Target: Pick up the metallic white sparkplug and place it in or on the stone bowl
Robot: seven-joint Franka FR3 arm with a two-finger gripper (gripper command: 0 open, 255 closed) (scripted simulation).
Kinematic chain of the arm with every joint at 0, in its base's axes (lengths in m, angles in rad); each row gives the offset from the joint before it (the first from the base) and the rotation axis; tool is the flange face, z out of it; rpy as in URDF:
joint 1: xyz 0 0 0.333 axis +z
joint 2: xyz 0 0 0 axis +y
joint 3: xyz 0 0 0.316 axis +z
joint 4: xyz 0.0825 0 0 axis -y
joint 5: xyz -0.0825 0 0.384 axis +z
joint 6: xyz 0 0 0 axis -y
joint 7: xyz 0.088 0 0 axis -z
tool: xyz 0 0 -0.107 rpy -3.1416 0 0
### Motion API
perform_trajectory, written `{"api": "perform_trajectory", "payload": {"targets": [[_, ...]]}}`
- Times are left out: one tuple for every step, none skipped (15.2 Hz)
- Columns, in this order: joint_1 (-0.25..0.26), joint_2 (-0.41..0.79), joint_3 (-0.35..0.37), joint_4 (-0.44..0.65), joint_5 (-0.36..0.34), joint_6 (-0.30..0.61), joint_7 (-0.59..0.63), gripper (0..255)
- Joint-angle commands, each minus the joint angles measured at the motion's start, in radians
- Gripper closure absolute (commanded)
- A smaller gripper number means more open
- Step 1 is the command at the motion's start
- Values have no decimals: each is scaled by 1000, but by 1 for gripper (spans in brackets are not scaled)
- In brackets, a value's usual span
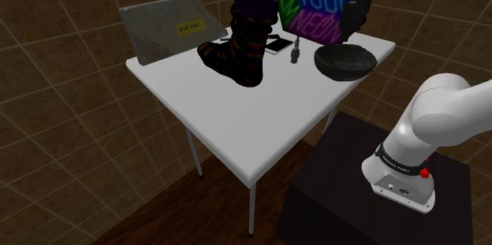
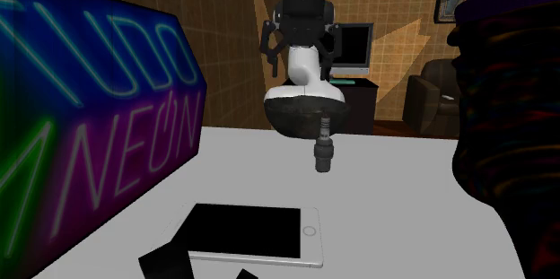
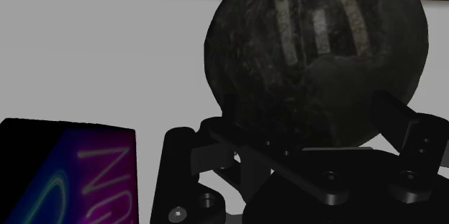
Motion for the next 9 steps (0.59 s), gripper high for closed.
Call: {"api": "perform_trajectory", "payload": {"targets": [[0,0,0,0,0,0,0,0],[-4,56,4,33,18,2,26,0],[-9,112,6,67,36,3,52,0],[-13,167,8,102,54,2,76,0],[-17,221,9,138,71,0,101,0],[-21,276,10,176,88,-2,124,0],[-25,329,9,214,105,-6,147,0],[-28,383,8,253,122,-12,170,0],[-32,436,6,294,139,-18,191,0]]}}
